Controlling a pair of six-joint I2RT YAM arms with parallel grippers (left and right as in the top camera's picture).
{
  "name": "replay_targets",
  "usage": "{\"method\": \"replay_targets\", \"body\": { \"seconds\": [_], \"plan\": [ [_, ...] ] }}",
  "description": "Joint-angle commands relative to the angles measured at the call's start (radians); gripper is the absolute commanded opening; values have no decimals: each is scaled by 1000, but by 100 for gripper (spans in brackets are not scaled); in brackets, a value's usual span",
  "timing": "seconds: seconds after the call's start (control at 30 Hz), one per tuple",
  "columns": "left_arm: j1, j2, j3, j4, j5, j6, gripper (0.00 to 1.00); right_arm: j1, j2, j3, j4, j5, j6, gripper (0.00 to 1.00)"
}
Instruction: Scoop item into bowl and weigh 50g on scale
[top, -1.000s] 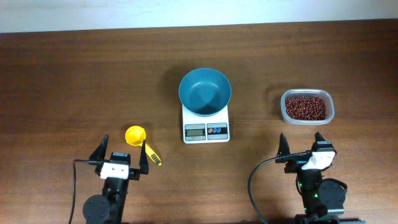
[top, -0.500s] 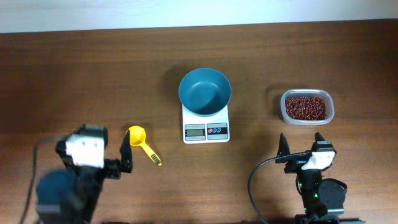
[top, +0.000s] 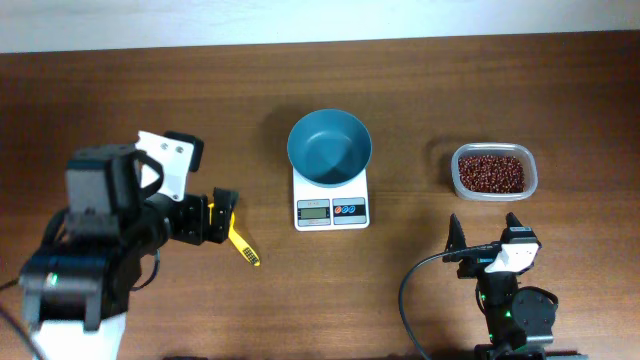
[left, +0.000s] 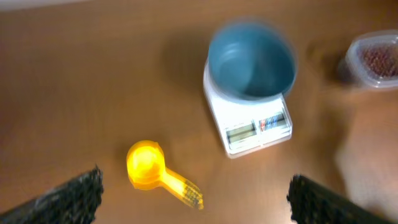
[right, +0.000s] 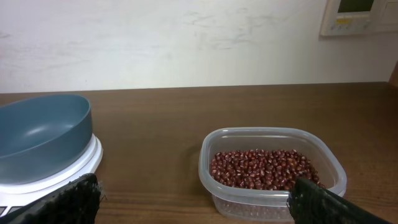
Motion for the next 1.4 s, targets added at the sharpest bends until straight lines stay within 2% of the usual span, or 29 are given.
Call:
{"method": "replay_targets", "body": {
  "seconds": [0.0,0.1,0.27,0.43,0.57,0.87,1.1,1.33,1.37],
  "plan": [
    [4,89,-48,-63,-197,-219,99,8,-4,-8,0,-9,10,99],
    [4,97,-156,-25,-300,-333,99,8,-4,-8,0,-9,10,99],
    [5,96,-377,198,-305,-414,99,8,-4,-8,0,-9,10,99],
    [66,123,-510,337,-330,-486,99,8,-4,-8,0,-9,10,99],
    [124,192,-545,409,-331,-483,99,8,-4,-8,0,-9,10,99],
    [126,443,-547,531,-323,-482,89,8,-4,-8,0,-9,10,99],
    [126,548,-547,594,-290,-482,68,8,-4,-8,0,-9,10,99],
    [126,598,-547,620,-187,-483,36,8,-4,-8,0,-9,10,99],
    [126,598,-547,619,-183,-483,27,8,-4,-8,0,-9,10,98]
  ]
}}
